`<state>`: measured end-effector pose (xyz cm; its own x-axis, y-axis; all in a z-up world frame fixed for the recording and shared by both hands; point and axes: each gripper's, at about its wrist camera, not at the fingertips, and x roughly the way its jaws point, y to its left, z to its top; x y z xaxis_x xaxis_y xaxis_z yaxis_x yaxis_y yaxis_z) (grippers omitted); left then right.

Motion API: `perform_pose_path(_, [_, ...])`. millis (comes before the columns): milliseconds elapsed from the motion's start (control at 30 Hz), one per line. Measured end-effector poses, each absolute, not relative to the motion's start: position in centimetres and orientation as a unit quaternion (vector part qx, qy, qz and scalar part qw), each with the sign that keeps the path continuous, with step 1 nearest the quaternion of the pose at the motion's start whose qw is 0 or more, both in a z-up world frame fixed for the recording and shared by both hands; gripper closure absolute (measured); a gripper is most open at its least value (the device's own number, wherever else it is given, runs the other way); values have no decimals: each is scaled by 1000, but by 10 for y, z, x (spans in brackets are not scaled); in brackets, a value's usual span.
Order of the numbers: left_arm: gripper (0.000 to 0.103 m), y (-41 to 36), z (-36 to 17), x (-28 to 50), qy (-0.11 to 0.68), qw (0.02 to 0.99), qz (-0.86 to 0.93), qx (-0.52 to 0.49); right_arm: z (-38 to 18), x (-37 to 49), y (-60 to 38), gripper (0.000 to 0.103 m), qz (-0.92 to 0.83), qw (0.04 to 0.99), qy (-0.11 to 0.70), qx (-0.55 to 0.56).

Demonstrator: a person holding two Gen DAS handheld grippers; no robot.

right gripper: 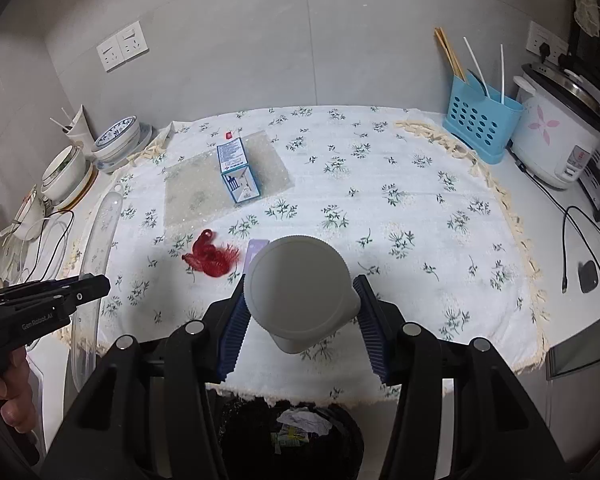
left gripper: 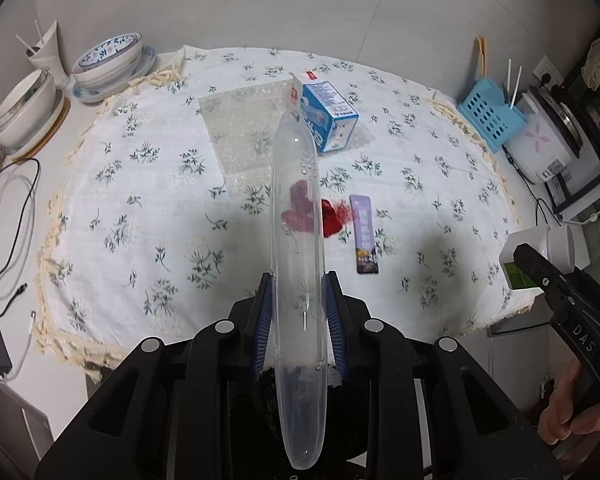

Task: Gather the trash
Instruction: 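Lift the clear tube and white jar and carry both over the black bin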

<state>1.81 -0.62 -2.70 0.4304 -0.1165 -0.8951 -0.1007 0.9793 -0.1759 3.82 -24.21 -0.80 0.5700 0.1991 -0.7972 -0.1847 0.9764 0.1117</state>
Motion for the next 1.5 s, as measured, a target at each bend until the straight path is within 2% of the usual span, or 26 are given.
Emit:
perform_pose_path(600, [78,-48,-42,-53,545,833,-31,-90,-32,-34,-253,54,122,870,478,-3])
perform_pose_path(1067, [78,-76,-87,-106,577,811,-48,-82,-76,-76,-262,54,126,849,512,-13])
perform_pose_path(1500, [78,-95,-135,-123,617,782,-56,-74,-126,-94,-265,54,132,829,544,-18])
